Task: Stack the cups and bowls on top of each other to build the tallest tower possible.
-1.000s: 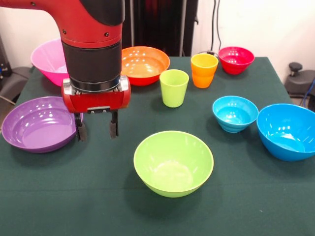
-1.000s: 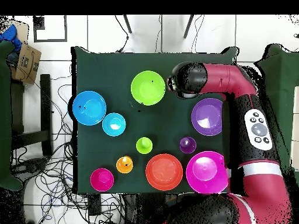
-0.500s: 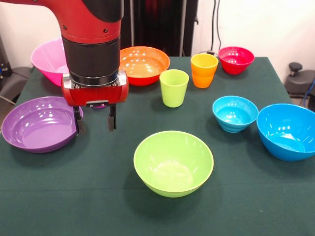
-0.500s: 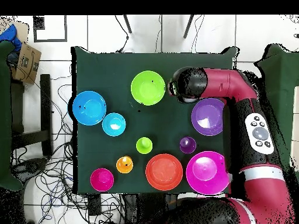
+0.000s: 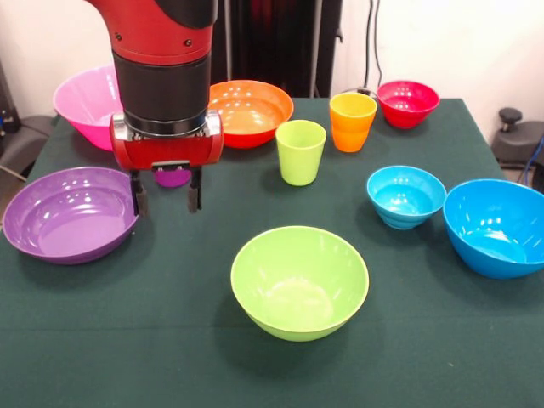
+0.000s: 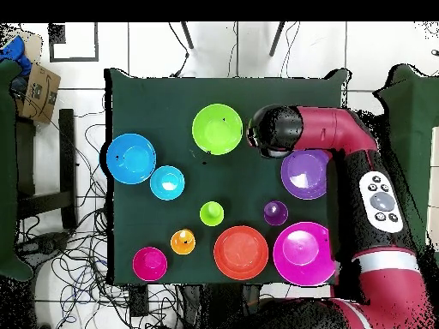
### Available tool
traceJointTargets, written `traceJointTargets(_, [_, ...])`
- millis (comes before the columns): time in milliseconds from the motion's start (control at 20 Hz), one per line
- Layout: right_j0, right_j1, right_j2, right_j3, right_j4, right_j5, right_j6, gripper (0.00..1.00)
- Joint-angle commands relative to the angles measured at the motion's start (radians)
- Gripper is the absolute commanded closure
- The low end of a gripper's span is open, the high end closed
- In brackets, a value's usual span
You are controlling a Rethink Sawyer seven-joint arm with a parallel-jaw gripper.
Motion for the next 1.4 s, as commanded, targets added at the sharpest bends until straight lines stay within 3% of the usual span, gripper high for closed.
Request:
traceJointTargets(50, [0.038, -0.015, -0.024, 0.107, 0.008, -0.085, 0.123, 0.0])
traceJointTargets(350, [0.056, -0.018, -0.028, 0.093, 0.016, -0.085, 0.114, 0.0])
traceJointTargets(1050, [0.08, -0.045, -0.045, 0.182, 0.085, -0.124, 0.15, 0.0])
traceJointTargets(1400, [0.076, -0.023, -0.032, 0.191, 0.113, -0.151, 0.137, 0.0])
